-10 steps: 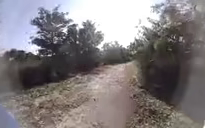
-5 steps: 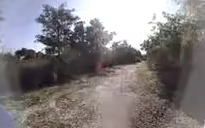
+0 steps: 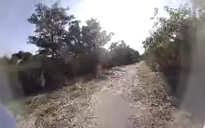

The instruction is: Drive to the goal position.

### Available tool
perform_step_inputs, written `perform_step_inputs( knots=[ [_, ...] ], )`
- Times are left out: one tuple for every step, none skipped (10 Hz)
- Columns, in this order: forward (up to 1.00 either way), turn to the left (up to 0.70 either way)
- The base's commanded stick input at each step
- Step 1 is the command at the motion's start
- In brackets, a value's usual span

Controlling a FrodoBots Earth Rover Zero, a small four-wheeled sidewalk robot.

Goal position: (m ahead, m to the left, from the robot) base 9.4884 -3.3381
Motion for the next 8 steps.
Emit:
perform_step_inputs(
  knots=[
    [0.7, -0.35],
    [0.7, -0.35],
    [0.7, -0.35],
    [0.7, -0.14],
    [0.7, 0.0],
    [0.7, 0.0],
    [0.7, 0.0],
    [0.7, 0.0]
  ],
)
